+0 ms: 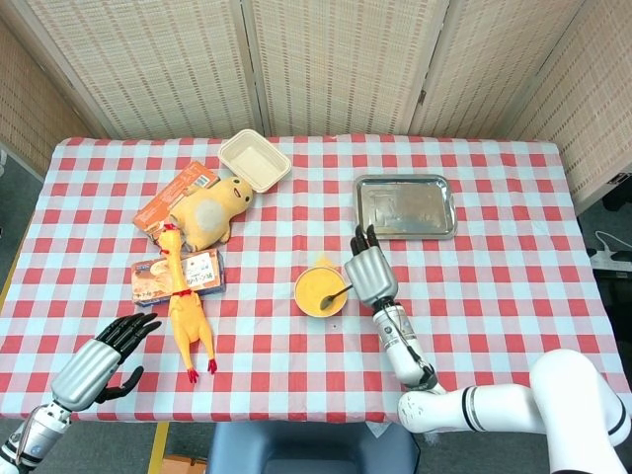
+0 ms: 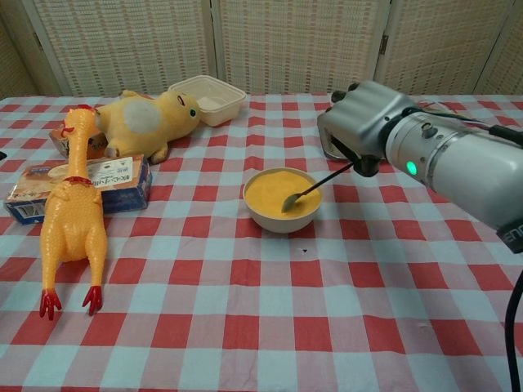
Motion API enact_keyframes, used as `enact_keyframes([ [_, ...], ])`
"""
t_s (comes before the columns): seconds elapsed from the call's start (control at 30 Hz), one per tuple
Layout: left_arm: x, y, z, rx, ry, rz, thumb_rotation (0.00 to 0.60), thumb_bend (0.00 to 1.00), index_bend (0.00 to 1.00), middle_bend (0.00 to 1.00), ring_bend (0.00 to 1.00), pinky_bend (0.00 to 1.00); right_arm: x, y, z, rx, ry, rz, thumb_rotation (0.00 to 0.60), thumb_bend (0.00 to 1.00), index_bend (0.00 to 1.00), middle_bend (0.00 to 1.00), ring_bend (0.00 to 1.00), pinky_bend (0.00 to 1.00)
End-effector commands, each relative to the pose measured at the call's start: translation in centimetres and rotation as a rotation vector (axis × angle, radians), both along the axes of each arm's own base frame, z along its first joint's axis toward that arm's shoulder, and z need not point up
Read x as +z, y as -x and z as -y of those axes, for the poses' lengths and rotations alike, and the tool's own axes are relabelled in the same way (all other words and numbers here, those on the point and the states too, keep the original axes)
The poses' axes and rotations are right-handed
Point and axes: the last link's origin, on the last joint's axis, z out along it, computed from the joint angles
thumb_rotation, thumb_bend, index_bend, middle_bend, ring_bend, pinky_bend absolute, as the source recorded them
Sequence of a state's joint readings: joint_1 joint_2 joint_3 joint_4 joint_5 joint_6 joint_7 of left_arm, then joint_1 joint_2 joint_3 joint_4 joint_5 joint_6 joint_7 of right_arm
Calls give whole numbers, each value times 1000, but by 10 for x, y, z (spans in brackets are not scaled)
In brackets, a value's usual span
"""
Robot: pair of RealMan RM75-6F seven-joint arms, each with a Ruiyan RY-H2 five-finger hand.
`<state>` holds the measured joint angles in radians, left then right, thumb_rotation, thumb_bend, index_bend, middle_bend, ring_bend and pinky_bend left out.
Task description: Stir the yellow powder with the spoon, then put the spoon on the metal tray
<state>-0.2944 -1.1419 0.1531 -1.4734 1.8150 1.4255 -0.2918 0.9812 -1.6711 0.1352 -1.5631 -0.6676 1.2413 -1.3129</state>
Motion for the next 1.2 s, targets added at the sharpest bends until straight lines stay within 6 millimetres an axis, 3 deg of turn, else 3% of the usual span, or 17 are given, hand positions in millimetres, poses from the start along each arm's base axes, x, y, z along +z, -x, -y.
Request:
enact_keyframes([
  [0.03,0,0,0,0,0,-1,600,531,0,0,0,103,5,0,4,1,21,75,600,711,893,187,6,104],
  [0.37,-1,0,-2,3,-3,-1,600,531,0,0,0,103,-9,-2,19,4,46,285,600,711,886,194,8,131],
  [0.57,2,0,0,-2,-10,9,600,531,0,0,0,102,-9,22,48,-154,102,363,600,711,886,197,9,131],
  [0.77,6,1,2,-2,-22,5,600,531,0,0,0,103,13,50,90,-305,224,410,600,711,885,197,9,131],
  [1.2,1,0,1,-5,-26,-19,600,531,0,0,0,103,18,85,134,-426,322,306,600,711,800,197,9,131],
])
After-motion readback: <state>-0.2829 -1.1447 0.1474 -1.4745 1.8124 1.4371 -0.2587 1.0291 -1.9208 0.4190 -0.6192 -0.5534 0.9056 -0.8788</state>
